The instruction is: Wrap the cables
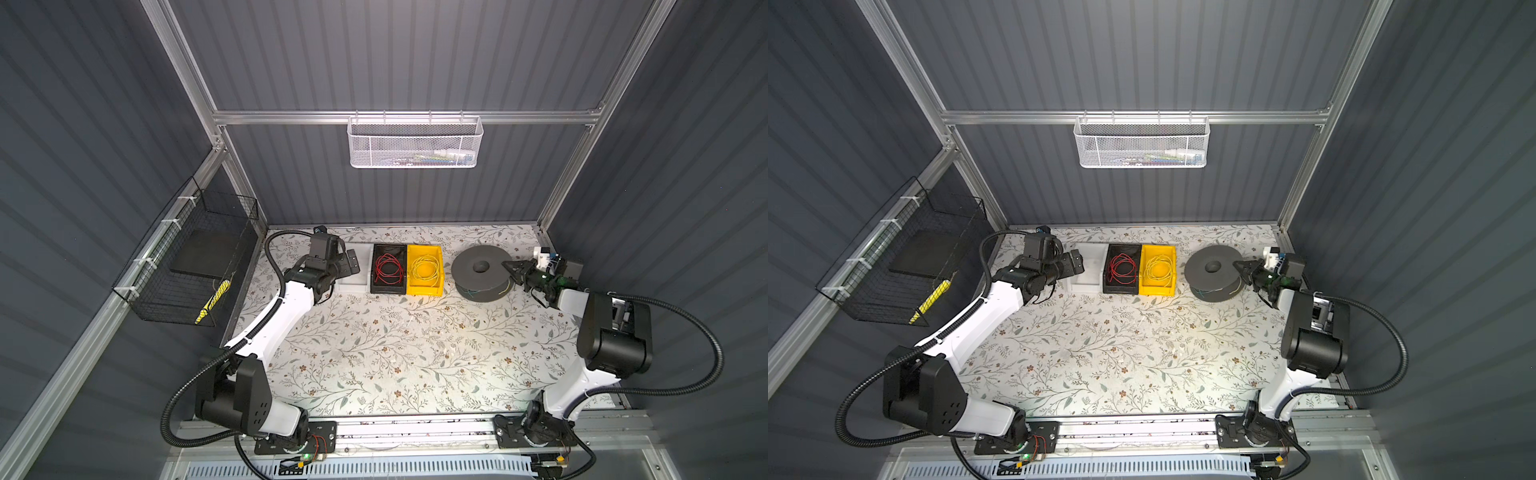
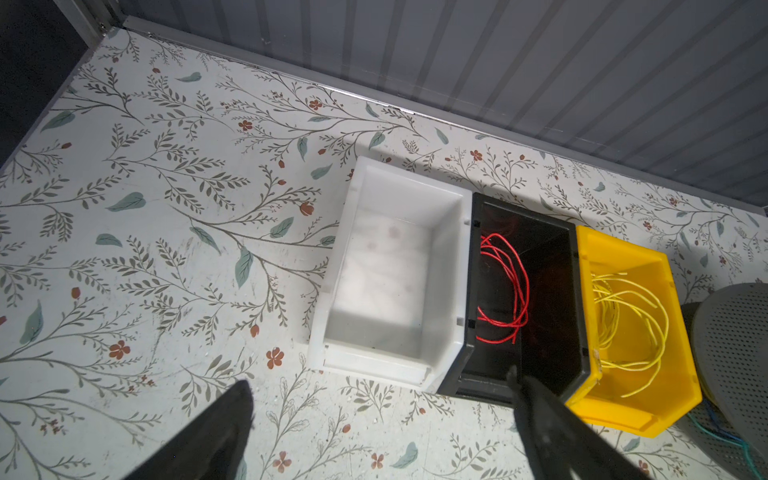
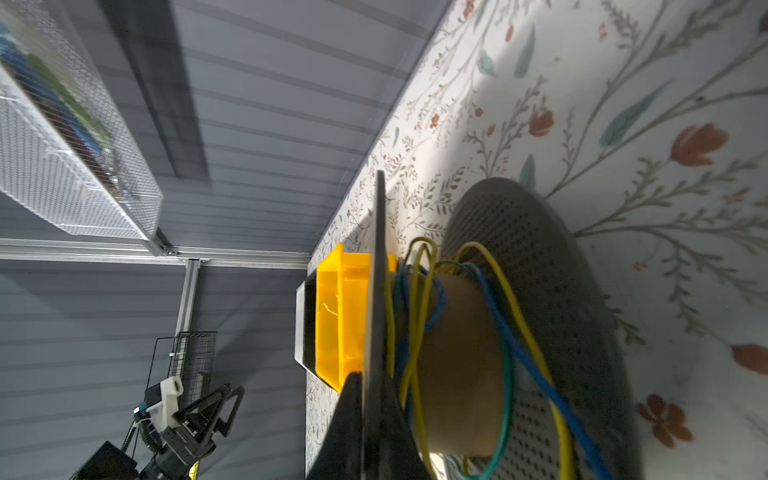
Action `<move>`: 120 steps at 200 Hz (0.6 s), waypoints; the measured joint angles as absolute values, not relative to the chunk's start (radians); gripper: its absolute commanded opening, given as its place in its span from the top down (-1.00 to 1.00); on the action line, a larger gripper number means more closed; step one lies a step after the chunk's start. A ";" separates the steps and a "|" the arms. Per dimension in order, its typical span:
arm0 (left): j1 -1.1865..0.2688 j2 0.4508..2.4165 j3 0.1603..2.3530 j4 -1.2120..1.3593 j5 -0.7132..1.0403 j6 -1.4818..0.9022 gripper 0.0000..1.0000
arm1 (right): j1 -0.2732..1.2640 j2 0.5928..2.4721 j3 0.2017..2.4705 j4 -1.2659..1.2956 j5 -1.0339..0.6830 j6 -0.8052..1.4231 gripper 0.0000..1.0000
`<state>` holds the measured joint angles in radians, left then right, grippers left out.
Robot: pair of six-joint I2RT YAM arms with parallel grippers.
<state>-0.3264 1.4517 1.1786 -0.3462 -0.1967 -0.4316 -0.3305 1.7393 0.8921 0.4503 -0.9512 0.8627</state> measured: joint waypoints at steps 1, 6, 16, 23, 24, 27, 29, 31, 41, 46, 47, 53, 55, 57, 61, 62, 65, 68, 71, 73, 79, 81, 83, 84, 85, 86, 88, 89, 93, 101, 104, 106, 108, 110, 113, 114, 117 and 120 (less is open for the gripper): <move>-0.326 1.452 1.179 -0.346 -0.197 -0.432 -0.99 | -0.332 1.733 0.892 0.448 -0.950 0.863 1.00; -0.326 1.451 1.179 -0.346 -0.197 -0.435 -0.99 | -0.336 1.713 0.892 0.443 -0.944 0.868 1.00; -0.326 1.450 1.178 -0.344 -0.196 -0.440 -0.99 | -0.345 1.675 0.892 0.429 -0.941 0.877 1.00; -0.326 1.448 1.177 -0.344 -0.193 -0.443 -0.99 | -0.350 1.647 0.892 0.420 -0.942 0.884 1.00; -0.326 1.448 1.177 -0.344 -0.193 -0.443 -0.99 | -0.351 1.641 0.892 0.418 -0.942 0.887 1.00; -0.326 1.446 1.177 -0.344 -0.192 -0.447 -0.99 | -0.352 1.626 0.892 0.413 -0.942 0.891 1.00; -0.326 1.446 1.177 -0.344 -0.192 -0.447 -0.99 | -0.353 1.620 0.892 0.409 -0.942 0.891 1.00; -0.326 1.444 1.177 -0.344 -0.192 -0.448 -0.99 | -0.353 1.611 0.892 0.405 -0.943 0.894 1.00; -0.326 1.438 1.176 -0.343 -0.189 -0.452 -0.98 | -0.354 1.567 0.892 0.384 -0.943 0.902 1.00; -0.326 1.435 1.176 -0.343 -0.186 -0.454 -0.98 | -0.354 1.546 0.892 0.374 -0.946 0.909 1.00; -0.326 1.434 1.176 -0.343 -0.185 -0.454 -0.98 | -0.354 1.543 0.892 0.373 -0.946 0.910 1.00; -0.326 1.430 1.176 -0.343 -0.185 -0.457 -0.98 | -0.354 1.519 0.892 0.363 -0.953 0.917 1.00; -0.326 1.430 1.176 -0.342 -0.184 -0.457 -0.97 | -0.354 1.509 0.892 0.357 -0.955 0.920 1.00; -0.326 1.428 1.176 -0.342 -0.183 -0.457 -0.98 | -0.353 1.501 0.892 0.352 -0.957 0.922 1.00; -0.326 1.426 1.176 -0.341 -0.181 -0.457 -0.97 | -0.353 1.484 0.892 0.342 -0.962 0.926 1.00; -0.326 1.426 1.176 -0.341 -0.181 -0.458 -0.97 | -0.353 1.481 0.892 0.340 -0.962 0.926 1.00; -0.326 1.424 1.176 -0.341 -0.181 -0.457 -0.97 | -0.352 1.469 0.892 0.331 -0.965 0.929 1.00; -0.326 1.423 1.176 -0.341 -0.181 -0.458 -0.97 | -0.352 1.454 0.892 0.320 -0.970 0.932 1.00; -0.326 1.422 1.176 -0.341 -0.181 -0.457 -0.97 | -0.352 1.442 0.892 0.310 -0.973 0.934 1.00; -0.326 1.421 1.176 -0.340 -0.181 -0.458 -0.97 | -0.352 1.431 0.891 0.302 -0.977 0.935 1.00; -0.326 1.419 1.176 -0.340 -0.180 -0.457 -0.97 | -0.350 1.404 0.890 0.279 -0.985 0.936 1.00; -0.326 1.419 1.176 -0.340 -0.180 -0.457 -0.97 | -0.350 1.390 0.889 0.267 -0.988 0.936 1.00; -0.326 1.417 1.176 -0.340 -0.179 -0.457 -0.97 | -0.349 1.383 0.888 0.261 -0.989 0.936 1.00; -0.326 1.417 1.176 -0.340 -0.179 -0.457 -0.97 | -0.348 1.375 0.888 0.254 -0.991 0.936 1.00; -0.326 1.417 1.176 -0.340 -0.178 -0.457 -0.97 | -0.348 1.372 0.887 0.251 -0.992 0.936 1.00; -0.326 1.417 1.176 -0.340 -0.178 -0.457 -0.97 | -0.348 1.367 0.887 0.248 -0.994 0.936 1.00; -0.326 1.417 1.176 -0.340 -0.178 -0.457 -0.97 | -0.346 1.352 0.886 0.233 -0.996 0.934 1.00; -0.326 1.417 1.176 -0.340 -0.178 -0.457 -0.97 | -0.346 1.348 0.886 0.229 -0.997 0.934 1.00; -0.326 1.415 1.176 -0.341 -0.177 -0.457 -0.97 | -0.343 1.327 0.885 0.206 -1.002 0.931 1.00; -0.326 1.415 1.176 -0.344 -0.175 -0.457 -0.97 | -0.331 1.276 0.879 0.156 -1.008 0.919 1.00; -0.326 1.415 1.177 -0.345 -0.174 -0.457 -0.97 | -0.325 1.258 0.876 0.139 -1.007 0.913 1.00; -0.326 1.415 1.177 -0.346 -0.173 -0.457 -0.96 | -0.319 1.245 0.874 0.127 -1.010 0.912 1.00; -0.326 1.415 1.177 -0.348 -0.173 -0.456 -0.96 | -0.312 1.230 0.871 0.114 -1.010 0.907 1.00; -0.326 1.415 1.177 -0.349 -0.171 -0.456 -0.96 | -0.307 1.221 0.870 0.107 -1.008 0.904 1.00; -0.326 1.415 1.177 -0.353 -0.170 -0.456 -0.96 | -0.292 1.199 0.865 0.085 -1.010 0.899 1.00; -0.326 1.415 1.177 -0.355 -0.170 -0.456 -0.96 | -0.289 1.194 0.864 0.081 -1.010 0.898 1.00; -0.326 1.415 1.177 -0.360 -0.169 -0.456 -0.96 | -0.275 1.177 0.858 0.068 -1.007 0.892 1.00; -0.326 1.415 1.177 -0.364 -0.167 -0.456 -0.96 | -0.259 1.159 0.853 0.053 -1.007 0.889 1.00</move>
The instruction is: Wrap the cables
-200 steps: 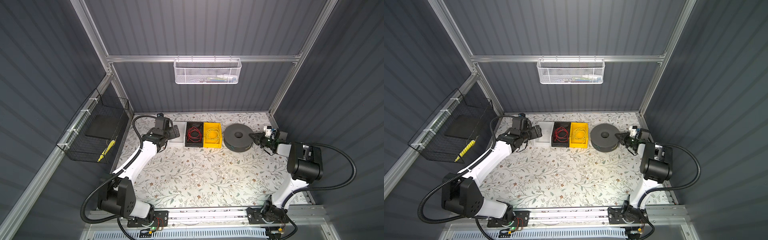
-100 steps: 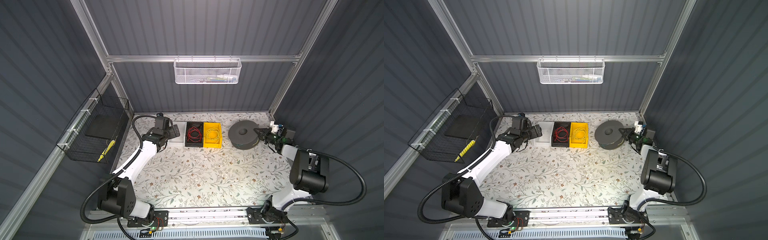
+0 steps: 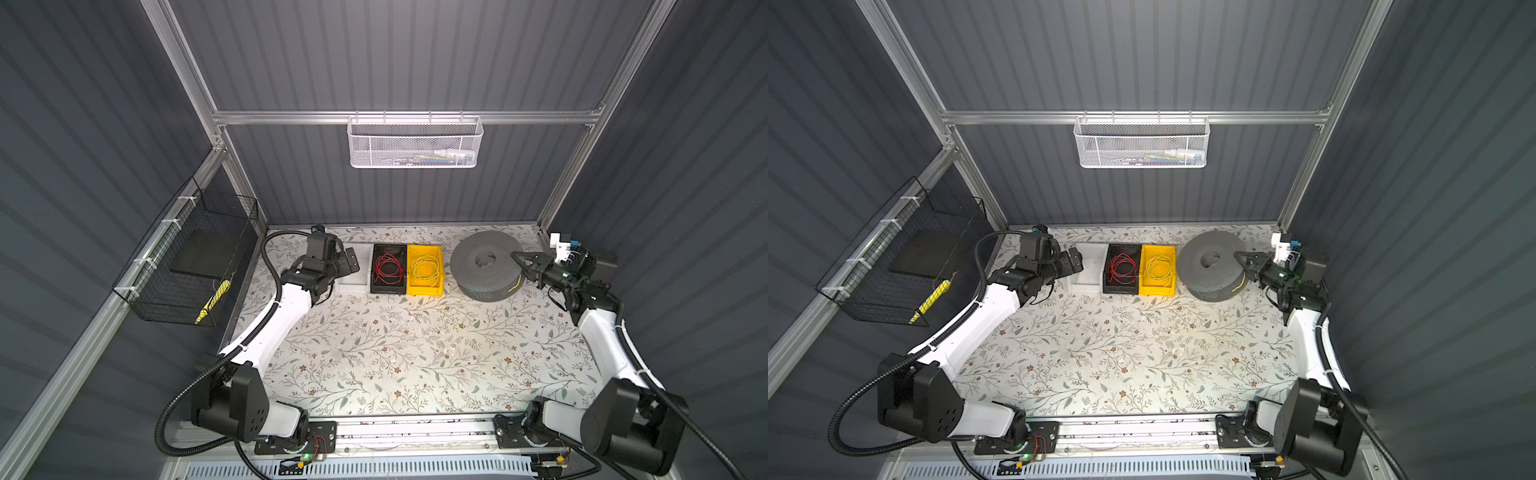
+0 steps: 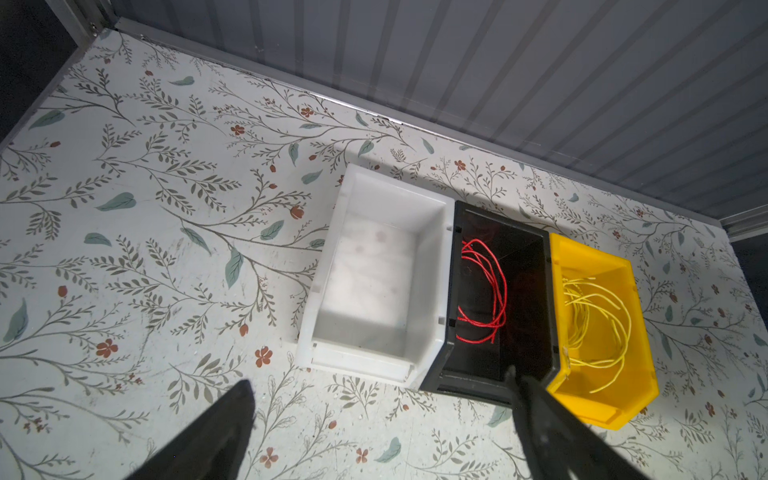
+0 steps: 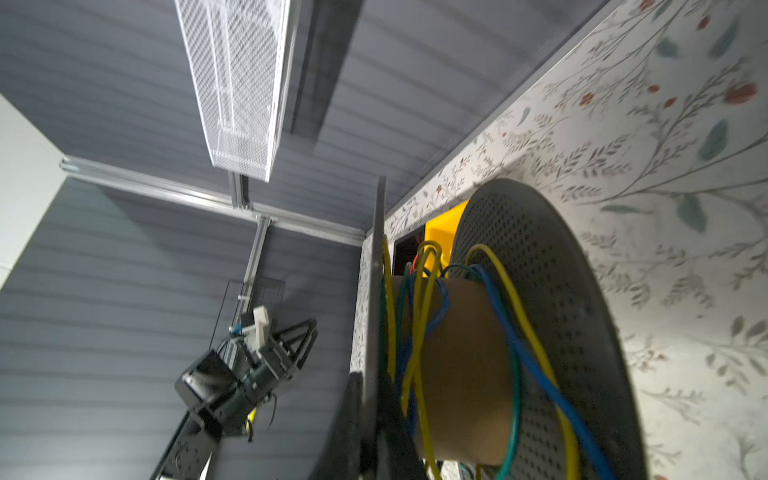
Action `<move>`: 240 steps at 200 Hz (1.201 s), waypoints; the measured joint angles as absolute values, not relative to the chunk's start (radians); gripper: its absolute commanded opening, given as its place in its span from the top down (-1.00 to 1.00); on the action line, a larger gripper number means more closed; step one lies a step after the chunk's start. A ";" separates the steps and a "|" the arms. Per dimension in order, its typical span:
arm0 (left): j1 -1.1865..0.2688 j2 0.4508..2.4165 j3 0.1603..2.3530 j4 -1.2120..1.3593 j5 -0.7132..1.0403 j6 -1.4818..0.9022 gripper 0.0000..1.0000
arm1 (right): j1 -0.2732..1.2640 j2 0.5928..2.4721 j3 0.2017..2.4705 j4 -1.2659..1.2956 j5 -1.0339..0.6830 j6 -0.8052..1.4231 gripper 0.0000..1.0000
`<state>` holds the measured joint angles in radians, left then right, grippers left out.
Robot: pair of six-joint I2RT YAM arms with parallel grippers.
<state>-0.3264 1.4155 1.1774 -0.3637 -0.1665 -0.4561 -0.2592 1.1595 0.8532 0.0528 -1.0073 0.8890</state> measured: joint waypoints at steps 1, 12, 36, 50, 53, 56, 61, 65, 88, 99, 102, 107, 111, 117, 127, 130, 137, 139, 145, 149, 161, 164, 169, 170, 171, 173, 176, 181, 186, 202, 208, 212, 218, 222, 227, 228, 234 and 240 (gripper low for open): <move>-0.326 1.415 1.178 -0.366 -0.167 -0.456 -0.96 | -0.254 1.155 0.851 0.049 -1.007 0.889 1.00; -0.326 1.416 1.183 -0.390 -0.158 -0.452 -0.96 | -0.170 1.094 0.820 0.011 -0.997 0.883 1.00; -0.326 1.424 1.219 -0.454 -0.124 -0.443 -0.93 | 0.039 1.037 0.711 0.021 -0.976 0.926 1.00; -0.326 1.434 1.247 -0.488 -0.100 -0.435 -0.92 | 0.141 1.048 0.643 0.044 -0.946 0.962 1.00; -0.326 1.436 1.252 -0.495 -0.095 -0.433 -0.92 | 0.159 1.052 0.630 0.047 -0.938 0.968 1.00; -0.326 1.438 1.257 -0.502 -0.089 -0.431 -0.92 | 0.178 1.061 0.619 0.054 -0.931 0.973 1.00; -0.326 1.441 1.263 -0.511 -0.080 -0.429 -0.92 | 0.208 1.076 0.601 0.061 -0.913 0.982 1.00; -0.326 1.441 1.267 -0.518 -0.073 -0.426 -0.91 | 0.229 1.089 0.591 0.070 -0.900 0.987 1.00; -0.326 1.454 1.280 -0.559 -0.035 -0.414 -0.87 | 0.332 1.235 0.533 0.229 -0.855 1.047 1.00; -0.326 1.467 1.290 -0.583 -0.020 -0.411 -0.87 | 0.364 1.312 0.514 0.316 -0.845 1.074 1.00; -0.326 1.470 1.292 -0.589 -0.018 -0.410 -0.87 | 0.370 1.336 0.511 0.338 -0.845 1.079 1.00; -0.326 1.477 1.295 -0.595 -0.013 -0.408 -0.87 | 0.380 1.369 0.508 0.374 -0.845 1.097 1.00; -0.326 1.480 1.296 -0.599 -0.009 -0.408 -0.87 | 0.387 1.391 0.507 0.402 -0.848 1.102 1.00; -0.326 1.483 1.296 -0.607 -0.005 -0.407 -0.87 | 0.398 1.419 0.507 0.447 -0.849 1.112 1.00; -0.326 1.485 1.296 -0.618 0.001 -0.407 -0.86 | 0.413 1.452 0.507 0.516 -0.849 1.126 1.00; -0.326 1.485 1.296 -0.621 0.002 -0.407 -0.86 | 0.417 1.460 0.507 0.535 -0.850 1.127 1.00; -0.326 1.485 1.297 -0.626 0.004 -0.407 -0.86 | 0.423 1.479 0.507 0.573 -0.850 1.133 1.00; -0.326 1.485 1.297 -0.628 0.006 -0.407 -0.85 | 0.424 1.483 0.507 0.580 -0.850 1.135 1.00; -0.326 1.486 1.299 -0.631 0.010 -0.407 -0.83 | 0.427 1.500 0.507 0.606 -0.851 1.139 1.00; -0.326 1.489 1.302 -0.635 0.014 -0.408 -0.82 | 0.428 1.512 0.507 0.622 -0.852 1.141 1.00; -0.326 1.501 1.314 -0.636 0.028 -0.408 -0.78 | 0.428 1.547 0.505 0.670 -0.853 1.147 1.00; -0.327 1.507 1.319 -0.637 0.032 -0.409 -0.76 | 0.428 1.557 0.502 0.685 -0.853 1.149 1.00; -0.327 1.518 1.328 -0.640 0.039 -0.412 -0.70 | 0.428 1.571 0.497 0.709 -0.853 1.152 1.00; -0.327 1.520 1.330 -0.641 0.040 -0.413 -0.69 | 0.428 1.573 0.496 0.712 -0.853 1.152 1.00; -0.327 1.522 1.332 -0.641 0.041 -0.412 -0.68 | 0.428 1.577 0.495 0.720 -0.853 1.152 1.00; -0.328 1.527 1.336 -0.643 0.044 -0.411 -0.67 | 0.428 1.580 0.493 0.727 -0.853 1.152 1.00; -0.329 1.538 1.345 -0.647 0.051 -0.416 -0.66 | 0.428 1.590 0.488 0.742 -0.853 1.153 1.00; -0.330 1.554 1.360 -0.651 0.057 -0.414 -0.64 | 0.428 1.604 0.480 0.768 -0.853 1.154 1.00; -0.333 1.575 1.380 -0.663 0.062 -0.415 -0.64 | 0.428 1.618 0.472 0.793 -0.854 1.156 0.99; -0.350 1.656 1.465 -0.704 0.072 -0.415 -0.67 | 0.428 1.661 0.457 0.860 -0.864 1.163 0.84; -0.359 1.686 1.498 -0.717 0.076 -0.414 -0.68 | 0.428 1.673 0.456 0.878 -0.868 1.163 0.80; -0.365 1.705 1.518 -0.724 0.078 -0.414 -0.68 | 0.428 1.678 0.455 0.889 -0.869 1.162 0.78; -0.372 1.728 1.540 -0.732 0.082 -0.414 -0.68 | 0.428 1.685 0.455 0.898 -0.870 1.158 0.78; -0.377 1.742 1.555 -0.738 0.085 -0.414 -0.68 | 0.428 1.691 0.455 0.902 -0.870 1.153 0.76; -0.381 1.756 1.570 -0.746 0.091 -0.414 -0.68 | 0.428 1.696 0.455 0.905 -0.870 1.148 0.75; -0.382 1.761 1.574 -0.749 0.093 -0.414 -0.68 | 0.428 1.697 0.455 0.905 -0.869 1.147 0.75; -0.386 1.778 1.594 -0.760 0.100 -0.415 -0.68 | 0.428 1.706 0.456 0.906 -0.868 1.140 0.74; -0.390 1.796 1.615 -0.772 0.107 -0.416 -0.68 | 0.428 1.715 0.456 0.907 -0.868 1.133 0.73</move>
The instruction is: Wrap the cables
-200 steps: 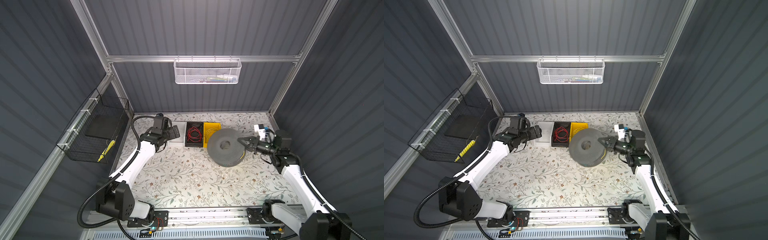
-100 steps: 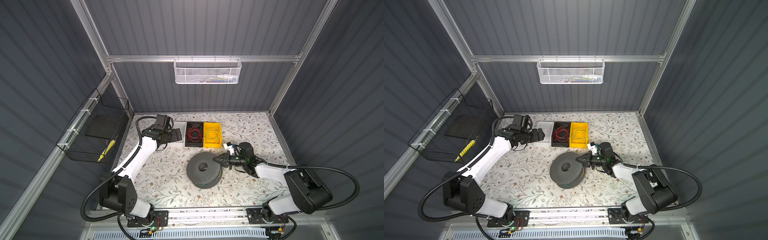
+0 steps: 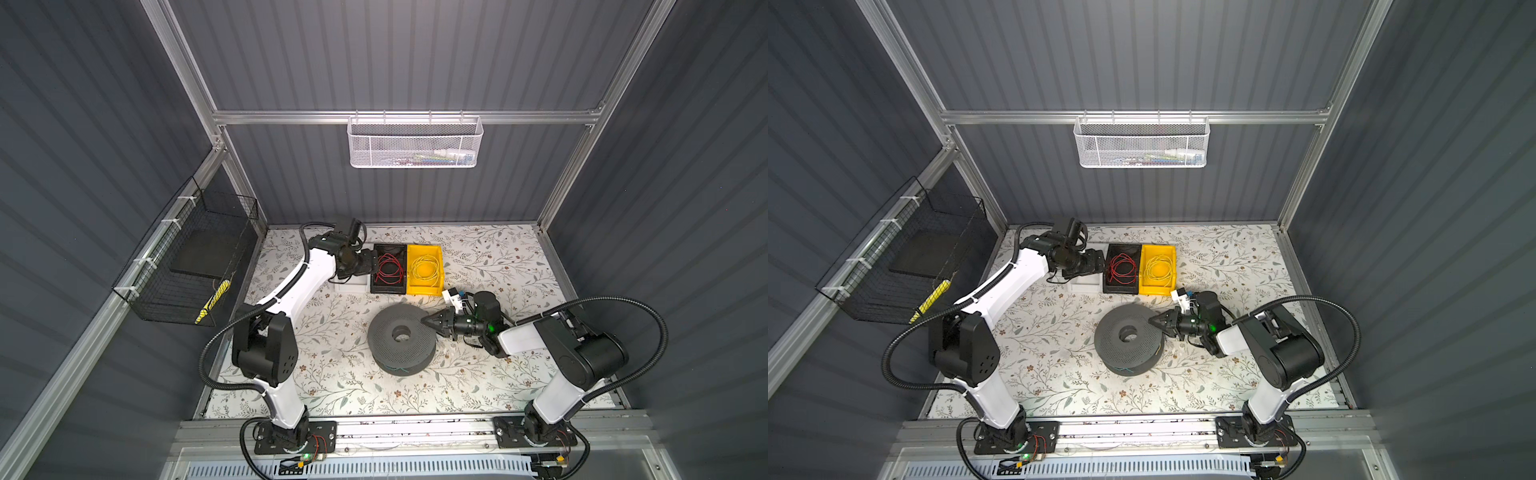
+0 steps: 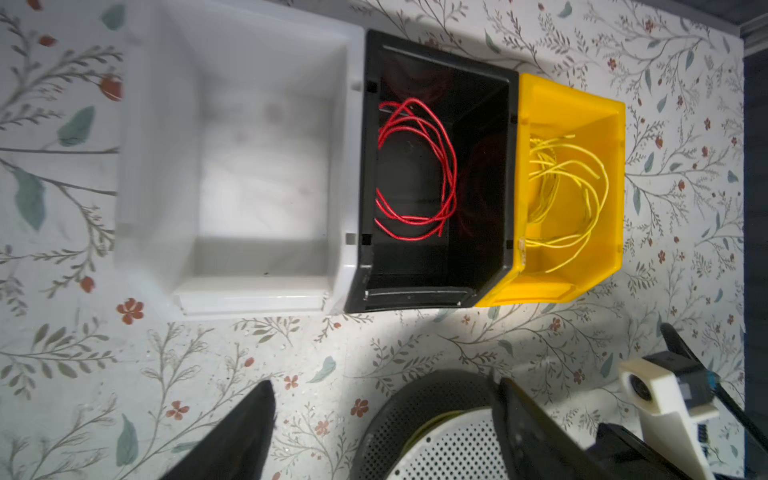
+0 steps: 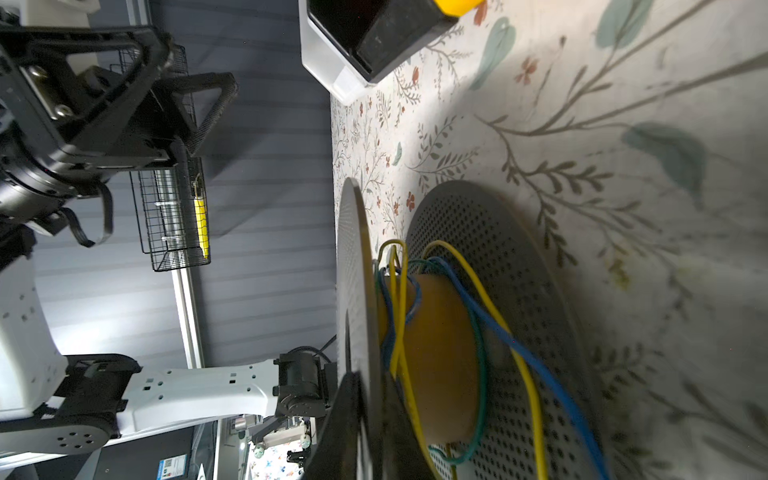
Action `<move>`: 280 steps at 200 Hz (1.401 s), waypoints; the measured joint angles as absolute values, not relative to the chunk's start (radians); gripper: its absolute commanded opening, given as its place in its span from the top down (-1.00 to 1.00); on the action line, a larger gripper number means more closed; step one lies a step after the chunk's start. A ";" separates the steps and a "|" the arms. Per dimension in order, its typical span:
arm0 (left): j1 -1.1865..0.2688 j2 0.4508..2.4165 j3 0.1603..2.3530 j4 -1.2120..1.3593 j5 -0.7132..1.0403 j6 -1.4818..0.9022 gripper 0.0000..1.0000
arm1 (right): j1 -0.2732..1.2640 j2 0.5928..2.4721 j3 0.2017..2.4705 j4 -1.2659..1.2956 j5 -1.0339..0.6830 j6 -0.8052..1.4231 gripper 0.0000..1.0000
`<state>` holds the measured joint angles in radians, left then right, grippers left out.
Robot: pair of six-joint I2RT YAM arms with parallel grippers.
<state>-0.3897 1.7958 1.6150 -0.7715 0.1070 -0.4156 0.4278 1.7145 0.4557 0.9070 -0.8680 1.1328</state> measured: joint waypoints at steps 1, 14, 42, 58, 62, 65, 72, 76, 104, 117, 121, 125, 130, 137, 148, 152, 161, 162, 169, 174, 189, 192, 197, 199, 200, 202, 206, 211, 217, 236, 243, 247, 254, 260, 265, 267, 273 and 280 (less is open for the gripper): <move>-0.390 1.798 1.617 -0.772 0.108 -0.416 -0.68 | 0.428 1.717 0.456 0.907 -0.867 1.132 0.72; -0.400 1.834 1.660 -0.782 0.118 -0.424 -0.68 | 0.428 1.732 0.456 0.910 -0.867 1.116 0.62; -0.418 1.910 1.740 -0.791 0.117 -0.456 -0.68 | 0.425 1.746 0.459 0.883 -0.855 1.084 0.44; -0.431 1.963 1.800 -0.796 0.106 -0.471 -0.65 | 0.421 1.745 0.462 0.864 -0.850 1.063 0.29; -0.433 1.975 1.813 -0.794 0.104 -0.474 -0.64 | 0.419 1.745 0.463 0.860 -0.850 1.060 0.22; -0.434 1.985 1.822 -0.795 0.102 -0.479 -0.64 | 0.418 1.745 0.463 0.856 -0.850 1.056 0.18; -0.439 2.009 1.847 -0.795 0.099 -0.484 -0.62 | 0.413 1.745 0.464 0.843 -0.851 1.045 0.07; -0.442 2.024 1.860 -0.796 0.097 -0.488 -0.61 | 0.411 1.745 0.464 0.838 -0.850 1.046 0.03; -0.460 2.096 1.924 -0.797 0.091 -0.517 -0.49 | 0.385 1.716 0.466 0.748 -0.850 0.996 -0.16; -0.464 2.113 1.931 -0.789 0.093 -0.533 -0.49 | 0.377 1.663 0.470 0.666 -0.842 0.955 -0.19; -0.464 2.115 1.931 -0.787 0.095 -0.537 -0.49 | 0.375 1.641 0.474 0.632 -0.840 0.937 -0.20; -0.466 2.119 1.931 -0.783 0.096 -0.542 -0.48 | 0.374 1.620 0.480 0.599 -0.836 0.923 -0.21; -0.466 2.123 1.931 -0.777 0.098 -0.549 -0.48 | 0.374 1.596 0.488 0.564 -0.831 0.902 -0.23; -0.468 2.130 1.933 -0.768 0.099 -0.561 -0.46 | 0.374 1.563 0.504 0.512 -0.821 0.874 -0.26; -0.468 2.149 1.948 -0.754 0.103 -0.580 -0.42 | 0.374 1.507 0.532 0.428 -0.802 0.826 -0.29; -0.468 2.156 1.953 -0.748 0.103 -0.587 -0.40 | 0.374 1.487 0.543 0.397 -0.792 0.810 -0.30; -0.468 2.175 1.963 -0.725 0.105 -0.606 -0.39 | 0.374 1.448 0.562 0.341 -0.776 0.778 -0.30; -0.468 2.177 1.963 -0.723 0.105 -0.609 -0.39 | 0.374 1.444 0.564 0.336 -0.775 0.775 -0.30; -0.468 2.188 1.963 -0.702 0.101 -0.628 -0.34 | 0.373 1.413 0.577 0.289 -0.759 0.750 -0.31; -0.468 2.197 1.963 -0.692 0.097 -0.640 -0.32 | 0.373 1.393 0.586 0.259 -0.749 0.735 -0.31; -0.468 2.217 1.961 -0.655 0.080 -0.685 -0.30 | 0.373 1.343 0.604 0.179 -0.721 0.694 -0.31; -0.468 2.220 1.959 -0.646 0.078 -0.694 -0.30 | 0.372 1.336 0.607 0.165 -0.715 0.688 -0.31; -0.468 2.224 1.956 -0.632 0.070 -0.707 -0.29 | 0.372 1.325 0.611 0.142 -0.708 0.677 -0.32; -0.468 2.225 1.954 -0.628 0.069 -0.713 -0.28 | 0.372 1.320 0.613 0.133 -0.705 0.672 -0.32; -0.468 2.226 1.954 -0.626 0.068 -0.714 -0.28 | 0.372 1.319 0.614 0.130 -0.704 0.671 -0.31; -0.468 2.227 1.954 -0.622 0.063 -0.720 -0.28 | 0.372 1.314 0.616 0.119 -0.701 0.667 -0.31; -0.468 2.230 1.952 -0.611 0.057 -0.731 -0.28 | 0.372 1.307 0.619 0.101 -0.695 0.658 -0.32; -0.469 2.234 1.951 -0.600 0.050 -0.744 -0.28 | 0.371 1.297 0.624 0.078 -0.688 0.646 -0.32; -0.469 2.237 1.951 -0.587 0.042 -0.757 -0.28 | 0.371 1.288 0.627 0.052 -0.680 0.633 -0.31; -0.470 2.248 1.949 -0.542 0.017 -0.797 -0.29 | 0.367 1.264 0.638 -0.020 -0.658 0.599 -0.32; -0.471 2.251 1.948 -0.524 0.010 -0.812 -0.29 | 0.367 1.257 0.642 -0.042 -0.648 0.588 -0.32; -0.472 2.253 1.946 -0.515 0.007 -0.820 -0.29 | 0.366 1.253 0.642 -0.049 -0.644 0.583 -0.32; -0.473 2.257 1.943 -0.502 0.001 -0.834 -0.29 | 0.365 1.246 0.643 -0.067 -0.636 0.574 -0.32; -0.474 2.262 1.943 -0.491 -0.002 -0.846 -0.29 | 0.363 1.241 0.643 -0.081 -0.630 0.570 -0.32; -0.475 2.268 1.943 -0.480 -0.004 -0.854 -0.29 | 0.362 1.237 0.643 -0.091 -0.626 0.566 -0.32; -0.476 2.270 1.943 -0.477 -0.005 -0.857 -0.28 | 0.362 1.236 0.643 -0.094 -0.625 0.564 -0.32; -0.477 2.277 1.943 -0.468 -0.008 -0.866 -0.28 | 0.361 1.233 0.643 -0.103 -0.620 0.560 -0.32; -0.479 2.286 1.943 -0.460 -0.010 -0.875 -0.27 | 0.361 1.230 0.643 -0.112 -0.617 0.556 -0.32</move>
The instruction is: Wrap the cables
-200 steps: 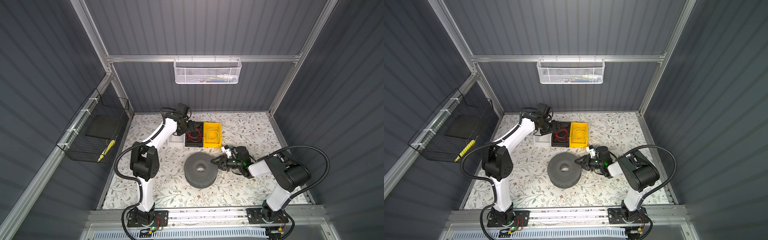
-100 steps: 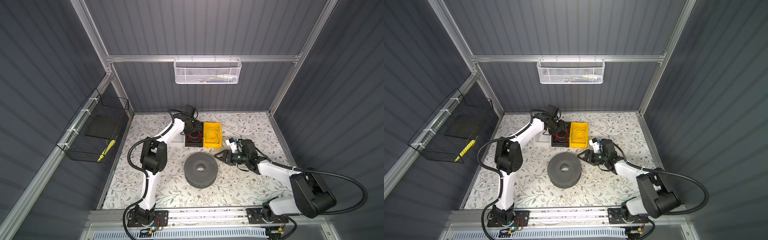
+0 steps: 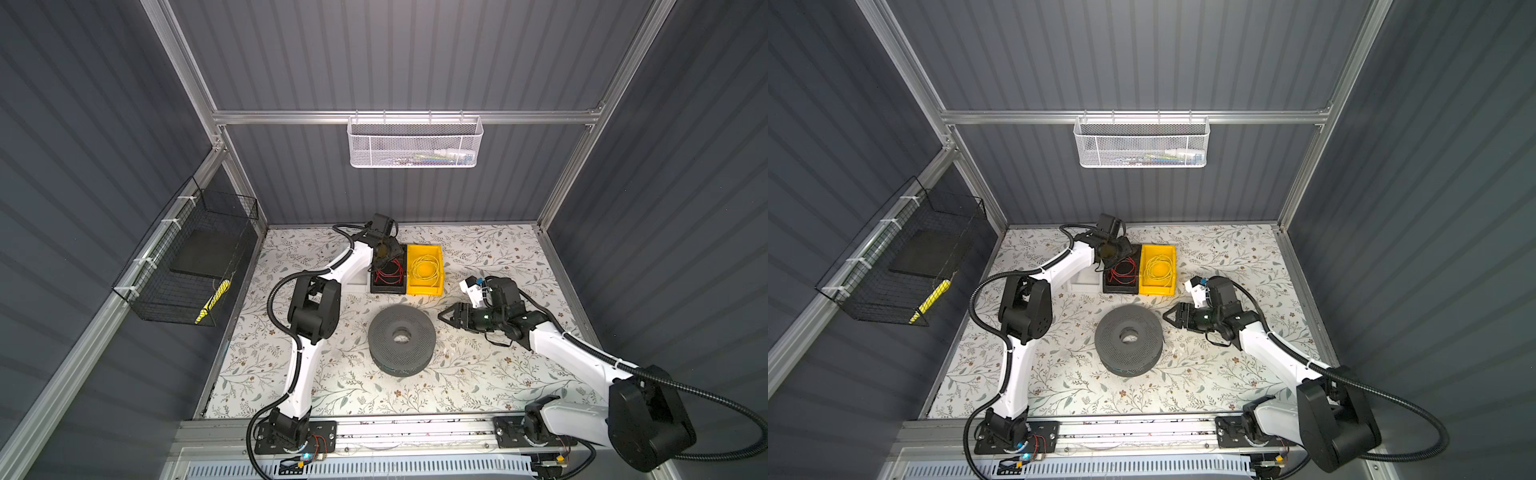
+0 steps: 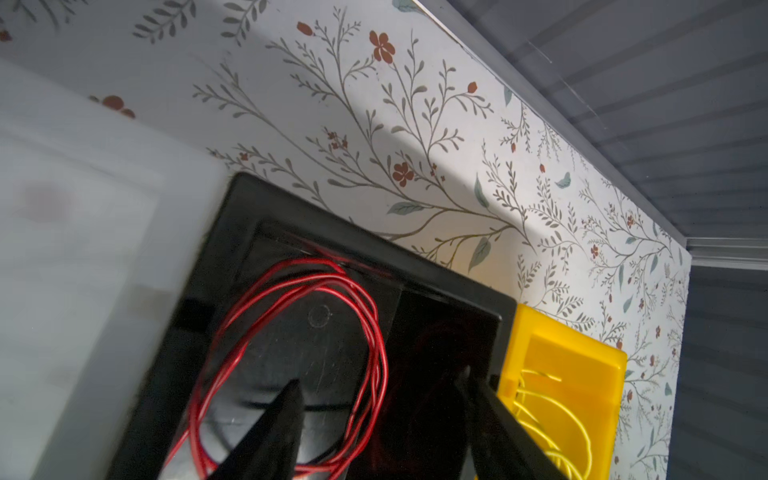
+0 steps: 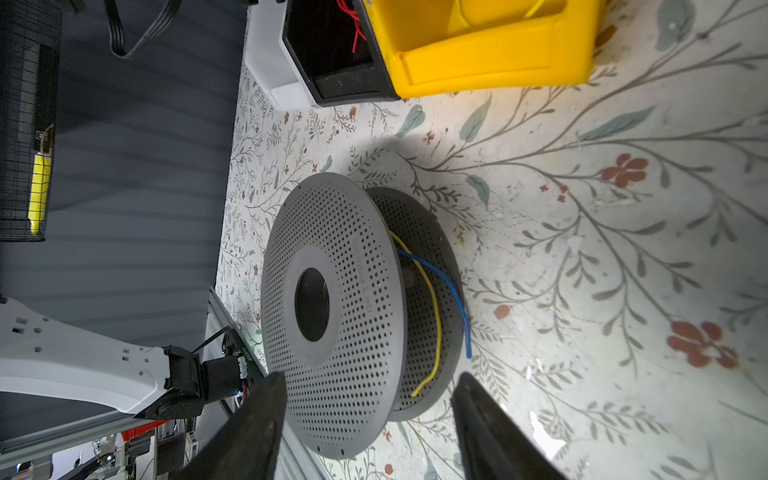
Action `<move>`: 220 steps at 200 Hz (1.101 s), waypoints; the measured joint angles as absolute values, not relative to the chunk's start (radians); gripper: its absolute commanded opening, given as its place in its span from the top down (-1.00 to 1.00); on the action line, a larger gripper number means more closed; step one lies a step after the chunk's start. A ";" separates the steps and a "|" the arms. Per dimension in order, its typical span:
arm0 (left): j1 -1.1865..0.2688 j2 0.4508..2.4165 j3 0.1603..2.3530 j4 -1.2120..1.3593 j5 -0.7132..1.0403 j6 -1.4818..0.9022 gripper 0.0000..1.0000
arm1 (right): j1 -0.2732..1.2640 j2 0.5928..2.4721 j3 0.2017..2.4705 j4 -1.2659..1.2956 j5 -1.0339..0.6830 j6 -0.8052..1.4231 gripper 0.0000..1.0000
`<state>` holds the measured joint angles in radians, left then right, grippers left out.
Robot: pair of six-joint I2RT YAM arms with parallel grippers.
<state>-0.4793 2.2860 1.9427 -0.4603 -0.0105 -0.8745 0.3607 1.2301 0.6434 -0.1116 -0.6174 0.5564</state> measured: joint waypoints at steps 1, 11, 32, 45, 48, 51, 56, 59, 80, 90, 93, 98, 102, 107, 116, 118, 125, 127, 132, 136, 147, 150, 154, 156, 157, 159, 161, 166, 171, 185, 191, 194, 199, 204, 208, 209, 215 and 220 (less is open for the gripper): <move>-0.479 2.287 1.943 -0.458 -0.011 -0.875 -0.28 | 0.361 1.230 0.643 -0.113 -0.617 0.556 -0.32; -0.484 2.302 1.943 -0.449 -0.017 -0.887 -0.25 | 0.360 1.225 0.643 -0.126 -0.612 0.551 -0.32; -0.491 2.330 1.943 -0.441 -0.030 -0.908 -0.15 | 0.360 1.217 0.643 -0.148 -0.601 0.542 -0.32; -0.492 2.337 1.940 -0.432 -0.036 -0.916 -0.09 | 0.360 1.214 0.644 -0.156 -0.595 0.537 -0.32; -0.492 2.337 1.938 -0.431 -0.038 -0.918 -0.08 | 0.360 1.214 0.643 -0.158 -0.595 0.536 -0.32; -0.492 2.337 1.937 -0.429 -0.039 -0.923 -0.05 | 0.359 1.213 0.643 -0.159 -0.594 0.535 -0.32; -0.492 2.337 1.935 -0.426 -0.043 -0.924 -0.02 | 0.358 1.212 0.644 -0.163 -0.593 0.533 -0.32; -0.492 2.337 1.935 -0.424 -0.044 -0.927 -0.01 | 0.358 1.211 0.644 -0.165 -0.592 0.532 -0.32; -0.495 2.337 1.926 -0.402 -0.047 -0.941 0.23 | 0.356 1.205 0.644 -0.181 -0.584 0.526 -0.32; -0.496 2.337 1.918 -0.394 -0.048 -0.948 0.29 | 0.356 1.204 0.645 -0.186 -0.579 0.522 -0.32; -0.496 2.337 1.916 -0.391 -0.049 -0.950 0.31 | 0.356 1.203 0.646 -0.188 -0.578 0.522 -0.32; -0.496 2.337 1.911 -0.387 -0.049 -0.955 0.35 | 0.356 1.203 0.646 -0.189 -0.576 0.522 -0.32; -0.497 2.337 1.908 -0.383 -0.050 -0.954 0.38 | 0.356 1.203 0.647 -0.191 -0.575 0.521 -0.32; -0.497 2.337 1.904 -0.378 -0.050 -0.955 0.43 | 0.356 1.203 0.647 -0.191 -0.574 0.519 -0.32; -0.497 2.337 1.900 -0.374 -0.050 -0.958 0.52 | 0.356 1.203 0.648 -0.192 -0.572 0.518 -0.32; -0.497 2.337 1.898 -0.373 -0.050 -0.962 0.54 | 0.356 1.203 0.648 -0.192 -0.572 0.517 -0.32; -0.497 2.337 1.897 -0.369 -0.051 -0.965 0.63 | 0.356 1.203 0.648 -0.194 -0.571 0.516 -0.32; -0.497 2.337 1.897 -0.369 -0.051 -0.962 0.65 | 0.356 1.203 0.648 -0.194 -0.571 0.516 -0.32; -0.497 2.337 1.897 -0.366 -0.053 -0.965 0.68 | 0.356 1.203 0.648 -0.195 -0.569 0.515 -0.32; -0.497 2.337 1.897 -0.364 -0.053 -0.962 0.70 | 0.356 1.203 0.648 -0.196 -0.569 0.515 -0.33; -0.497 2.337 1.897 -0.358 -0.053 -0.962 0.83 | 0.356 1.203 0.649 -0.197 -0.567 0.514 -0.33; -0.497 2.337 1.897 -0.356 -0.053 -0.963 0.86 | 0.356 1.203 0.649 -0.198 -0.567 0.514 -0.33; -0.497 2.337 1.897 -0.354 -0.053 -0.962 0.88 | 0.356 1.203 0.649 -0.198 -0.566 0.514 -0.33; -0.497 2.337 1.896 -0.353 -0.054 -0.963 0.89 | 0.356 1.203 0.649 -0.198 -0.566 0.514 -0.33; -0.497 2.337 1.896 -0.352 -0.054 -0.964 0.90 | 0.356 1.203 0.649 -0.198 -0.565 0.514 -0.33; -0.497 2.337 1.895 -0.350 -0.054 -0.965 0.91 | 0.356 1.203 0.649 -0.198 -0.564 0.514 -0.33; -0.497 2.337 1.895 -0.350 -0.054 -0.962 0.92 | 0.356 1.203 0.649 -0.198 -0.564 0.513 -0.33; -0.497 2.337 1.893 -0.347 -0.054 -0.964 0.95 | 0.356 1.203 0.649 -0.199 -0.563 0.513 -0.33; -0.497 2.336 1.890 -0.343 -0.055 -0.962 0.99 | 0.356 1.203 0.649 -0.200 -0.560 0.513 -0.33; -0.497 2.336 1.884 -0.342 -0.057 -0.963 1.00 | 0.356 1.200 0.649 -0.201 -0.554 0.512 -0.33; -0.497 2.336 1.882 -0.342 -0.057 -0.963 1.00 | 0.356 1.197 0.649 -0.202 -0.552 0.511 -0.33; -0.497 2.336 1.881 -0.342 -0.057 -0.963 1.00 | 0.356 1.195 0.649 -0.203 -0.551 0.511 -0.33; -0.497 2.334 1.879 -0.341 -0.058 -0.963 1.00 | 0.355 1.191 0.649 -0.204 -0.549 0.511 -0.33; -0.497 2.331 1.877 -0.342 -0.059 -0.962 1.00 | 0.355 1.187 0.649 -0.204 -0.548 0.511 -0.33; -0.498 2.330 1.876 -0.342 -0.060 -0.962 1.00 | 0.355 1.184 0.649 -0.204 -0.548 0.511 -0.33; -0.498 2.329 1.876 -0.342 -0.060 -0.962 1.00 | 0.355 1.184 0.649 -0.204 -0.547 0.511 -0.34; -0.499 2.322 1.872 -0.343 -0.063 -0.962 1.00 | 0.355 1.179 0.649 -0.203 -0.545 0.511 -0.33; -0.500 2.317 1.870 -0.344 -0.065 -0.962 1.00 | 0.355 1.177 0.649 -0.203 -0.544 0.511 -0.33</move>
<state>-0.4995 2.3165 1.8702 -0.3435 -0.0650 -0.9623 0.3546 1.1767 0.6495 -0.2031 -0.5438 0.5106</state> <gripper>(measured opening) 0.055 0.667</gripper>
